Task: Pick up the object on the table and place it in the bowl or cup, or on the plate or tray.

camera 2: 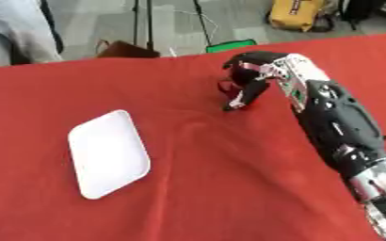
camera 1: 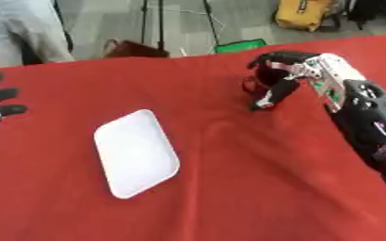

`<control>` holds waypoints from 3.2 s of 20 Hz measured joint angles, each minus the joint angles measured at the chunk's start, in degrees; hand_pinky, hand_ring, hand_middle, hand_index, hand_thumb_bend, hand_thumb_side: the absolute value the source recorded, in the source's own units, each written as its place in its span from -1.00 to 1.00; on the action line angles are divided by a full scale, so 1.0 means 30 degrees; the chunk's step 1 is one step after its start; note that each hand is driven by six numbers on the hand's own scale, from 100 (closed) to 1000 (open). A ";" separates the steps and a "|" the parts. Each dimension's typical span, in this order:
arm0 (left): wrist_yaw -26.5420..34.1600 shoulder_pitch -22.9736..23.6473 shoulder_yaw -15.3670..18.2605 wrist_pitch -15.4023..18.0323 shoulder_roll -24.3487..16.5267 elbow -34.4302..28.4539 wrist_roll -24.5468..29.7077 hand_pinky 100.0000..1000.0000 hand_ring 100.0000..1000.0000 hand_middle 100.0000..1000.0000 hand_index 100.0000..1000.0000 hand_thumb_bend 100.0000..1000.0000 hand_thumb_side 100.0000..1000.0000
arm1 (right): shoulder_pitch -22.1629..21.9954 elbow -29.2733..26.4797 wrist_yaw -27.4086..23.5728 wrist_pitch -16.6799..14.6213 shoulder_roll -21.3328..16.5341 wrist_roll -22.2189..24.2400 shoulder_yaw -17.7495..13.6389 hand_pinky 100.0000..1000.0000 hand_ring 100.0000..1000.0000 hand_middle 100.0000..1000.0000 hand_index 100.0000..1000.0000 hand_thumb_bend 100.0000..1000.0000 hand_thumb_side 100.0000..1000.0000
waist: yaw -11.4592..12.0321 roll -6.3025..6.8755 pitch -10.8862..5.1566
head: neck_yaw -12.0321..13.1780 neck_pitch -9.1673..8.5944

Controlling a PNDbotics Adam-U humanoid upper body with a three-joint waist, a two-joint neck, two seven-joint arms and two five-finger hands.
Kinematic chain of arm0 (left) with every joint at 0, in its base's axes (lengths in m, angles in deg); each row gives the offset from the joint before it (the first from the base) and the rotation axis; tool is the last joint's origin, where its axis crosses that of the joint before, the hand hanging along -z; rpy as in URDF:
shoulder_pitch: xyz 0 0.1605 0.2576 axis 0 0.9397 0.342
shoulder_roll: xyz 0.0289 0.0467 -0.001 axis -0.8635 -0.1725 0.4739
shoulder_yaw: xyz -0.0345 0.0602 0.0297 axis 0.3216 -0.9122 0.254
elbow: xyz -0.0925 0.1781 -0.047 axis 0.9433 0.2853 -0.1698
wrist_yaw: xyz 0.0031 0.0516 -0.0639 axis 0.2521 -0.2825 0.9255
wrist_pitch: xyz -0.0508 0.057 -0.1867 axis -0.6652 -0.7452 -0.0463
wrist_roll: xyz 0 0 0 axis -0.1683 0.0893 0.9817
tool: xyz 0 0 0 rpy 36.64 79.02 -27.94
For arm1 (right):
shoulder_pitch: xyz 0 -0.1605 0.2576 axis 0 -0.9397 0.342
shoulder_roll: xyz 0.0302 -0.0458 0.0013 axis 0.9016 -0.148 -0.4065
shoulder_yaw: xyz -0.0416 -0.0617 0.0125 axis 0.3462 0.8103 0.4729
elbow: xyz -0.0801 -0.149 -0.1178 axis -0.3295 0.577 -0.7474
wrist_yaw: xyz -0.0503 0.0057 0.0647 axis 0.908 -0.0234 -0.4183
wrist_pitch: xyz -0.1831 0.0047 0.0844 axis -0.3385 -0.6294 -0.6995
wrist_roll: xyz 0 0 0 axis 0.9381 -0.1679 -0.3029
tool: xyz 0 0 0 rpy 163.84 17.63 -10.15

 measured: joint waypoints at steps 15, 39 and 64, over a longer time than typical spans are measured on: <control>0.0001 0.0000 0.0003 0.0004 0.0000 -0.0003 0.0011 0.40 0.54 0.62 0.78 -0.05 0.49 | -0.0069 -0.1549 0.1118 0.0455 -0.0491 -0.1261 0.0121 0.72 0.80 0.85 0.92 0.39 0.18 | -0.0326 -0.0090 -0.0106 | 0.0047 -0.0141; 0.0001 -0.0002 0.0006 -0.0007 -0.0001 -0.0009 0.0164 0.40 0.55 0.63 0.78 -0.08 0.51 | -0.0521 -0.1154 0.1151 0.0640 -0.0629 -0.1561 0.0009 -0.31 0.06 0.63 0.70 -0.40 -0.01 | -0.0519 -0.0098 -0.0196 | 0.0182 -0.0292; 0.0090 -0.0039 -0.0053 -0.0046 -0.0001 -0.0027 0.0305 0.40 0.56 0.63 0.79 -0.08 0.46 | 0.0527 -0.5946 -0.1635 -0.0239 -0.0064 -0.0942 0.1835 -0.34 0.02 0.66 0.71 -0.39 0.04 | 0.0172 -0.0325 -0.0351 | 0.0096 -0.0302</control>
